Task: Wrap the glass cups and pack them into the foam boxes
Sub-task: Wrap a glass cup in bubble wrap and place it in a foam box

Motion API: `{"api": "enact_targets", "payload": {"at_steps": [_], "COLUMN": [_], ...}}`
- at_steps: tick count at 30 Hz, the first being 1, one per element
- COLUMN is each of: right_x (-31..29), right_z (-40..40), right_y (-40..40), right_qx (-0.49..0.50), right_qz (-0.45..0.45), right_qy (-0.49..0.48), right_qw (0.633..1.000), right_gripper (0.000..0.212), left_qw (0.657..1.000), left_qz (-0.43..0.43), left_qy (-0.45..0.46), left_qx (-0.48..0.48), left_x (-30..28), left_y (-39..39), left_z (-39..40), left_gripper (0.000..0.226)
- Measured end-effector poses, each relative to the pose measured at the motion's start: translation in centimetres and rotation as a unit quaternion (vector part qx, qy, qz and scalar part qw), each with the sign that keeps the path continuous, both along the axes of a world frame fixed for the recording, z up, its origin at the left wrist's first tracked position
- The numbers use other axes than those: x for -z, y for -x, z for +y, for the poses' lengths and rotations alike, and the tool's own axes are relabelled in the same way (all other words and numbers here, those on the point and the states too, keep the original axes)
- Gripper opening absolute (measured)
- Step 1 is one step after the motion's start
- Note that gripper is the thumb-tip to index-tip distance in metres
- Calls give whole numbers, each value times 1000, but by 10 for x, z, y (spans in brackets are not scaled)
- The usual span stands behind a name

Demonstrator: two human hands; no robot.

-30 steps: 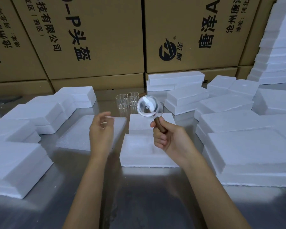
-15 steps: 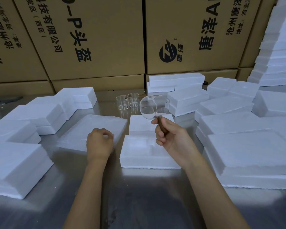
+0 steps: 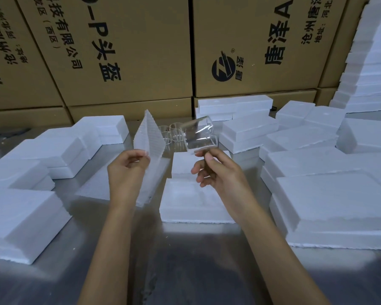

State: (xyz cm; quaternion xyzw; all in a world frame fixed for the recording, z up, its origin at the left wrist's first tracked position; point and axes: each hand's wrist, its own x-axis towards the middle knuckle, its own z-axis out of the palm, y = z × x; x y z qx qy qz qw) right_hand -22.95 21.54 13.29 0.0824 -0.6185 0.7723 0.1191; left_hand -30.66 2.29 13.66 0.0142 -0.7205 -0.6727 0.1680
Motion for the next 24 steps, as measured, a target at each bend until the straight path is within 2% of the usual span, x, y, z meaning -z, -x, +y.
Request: {"api": "enact_targets", "payload": {"at_steps": [5, 7, 9, 13, 15, 17, 20, 22, 24], "right_x": [8, 14, 19, 22, 23, 21, 13, 5, 0], "right_z": [-12, -13, -9, -7, -8, -9, -5, -2, 0], "right_y": [-1, 0, 0, 1, 2, 5, 7, 6, 4], "right_qx": [113, 178, 231, 281, 284, 267, 192, 89, 14], "right_qz": [43, 31, 25, 38, 22, -25, -135, -164, -148], "right_qy": [-198, -298, -401, -494, -506, -422, -129, 93, 234], "right_qw": [973, 937, 886, 822, 814, 866, 964, 978, 961], "right_gripper": [12, 12, 14, 12, 13, 19, 24, 26, 20], "left_qw": [998, 997, 997, 994, 990, 985, 976, 968, 959], "left_qz": [12, 17, 23, 60, 81, 94, 97, 88, 79], "left_qy": [43, 57, 66, 49, 43, 47, 56, 58, 68], "left_qx": [39, 42, 45, 78, 105, 136, 189, 229, 263], "left_x": [0, 0, 0, -4, -6, -8, -9, -9, -8], "left_y": [-6, -7, -9, -17, -23, -27, -30, -32, -34], "left_z": [14, 16, 17, 24, 28, 33, 38, 41, 44], "left_gripper": [11, 11, 12, 16, 19, 22, 23, 22, 21]}}
